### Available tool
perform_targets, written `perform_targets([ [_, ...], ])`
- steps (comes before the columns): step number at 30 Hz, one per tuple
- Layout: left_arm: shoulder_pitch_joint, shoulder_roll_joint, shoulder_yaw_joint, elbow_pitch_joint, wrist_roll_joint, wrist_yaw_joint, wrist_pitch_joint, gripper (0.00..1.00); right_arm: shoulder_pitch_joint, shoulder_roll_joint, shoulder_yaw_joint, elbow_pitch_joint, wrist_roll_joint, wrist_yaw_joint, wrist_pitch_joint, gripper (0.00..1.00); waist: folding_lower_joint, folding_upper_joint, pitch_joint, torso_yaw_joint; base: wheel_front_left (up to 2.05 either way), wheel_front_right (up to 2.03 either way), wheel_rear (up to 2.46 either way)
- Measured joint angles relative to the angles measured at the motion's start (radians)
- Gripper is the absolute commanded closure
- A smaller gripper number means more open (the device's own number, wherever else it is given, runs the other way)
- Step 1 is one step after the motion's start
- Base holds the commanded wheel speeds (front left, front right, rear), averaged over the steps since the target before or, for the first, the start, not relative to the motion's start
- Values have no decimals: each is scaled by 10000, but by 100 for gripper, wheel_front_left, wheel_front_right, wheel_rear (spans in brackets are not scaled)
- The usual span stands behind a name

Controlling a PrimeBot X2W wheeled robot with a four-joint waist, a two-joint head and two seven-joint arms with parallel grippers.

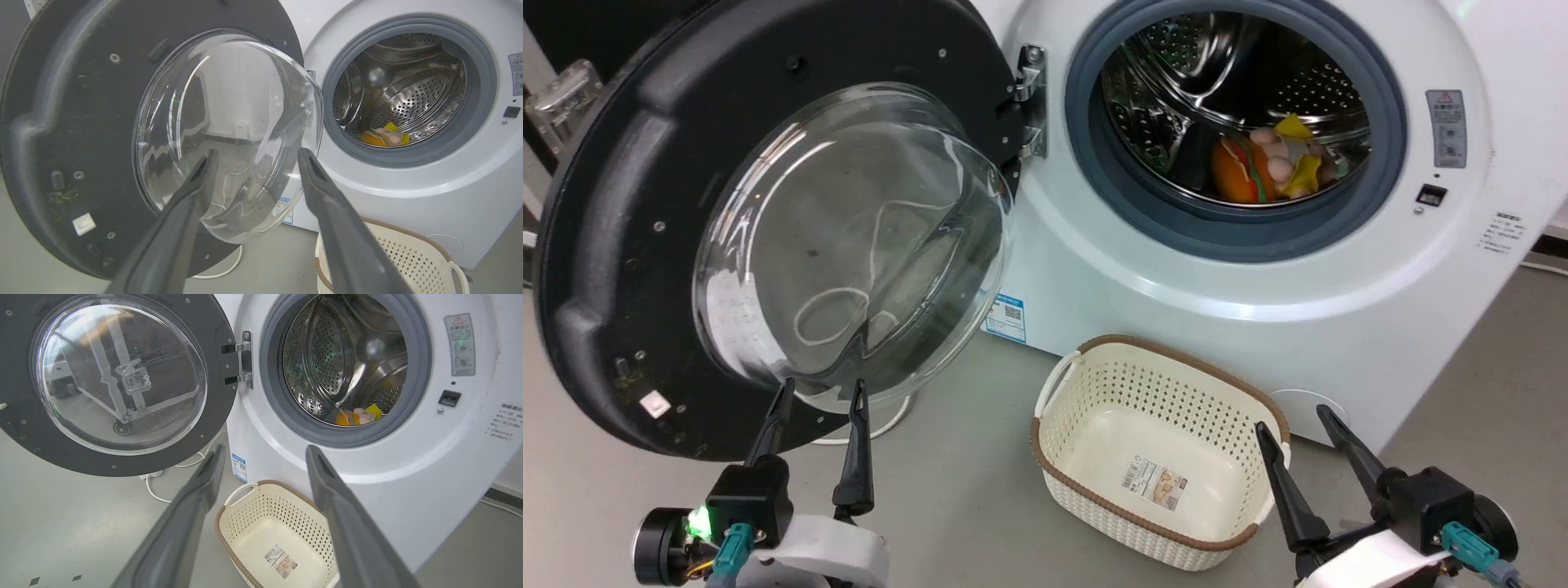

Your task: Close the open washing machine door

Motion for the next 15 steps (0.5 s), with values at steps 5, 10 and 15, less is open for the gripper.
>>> perform_targets([
  [5,5,0,2,-19,-71,-17,-98,0,2,0,48,19,67,0,-98,0,0,0,-30,226,0,0,0],
  [10,34,0,2,-36,-71,-88,-198,0,9,0,100,23,150,0,-186,0,0,0,-52,415,0,0,0],
  [15,41,0,-4,-42,-73,-167,-322,0,14,0,150,21,244,0,-322,0,0,0,-44,624,0,0,0],
])
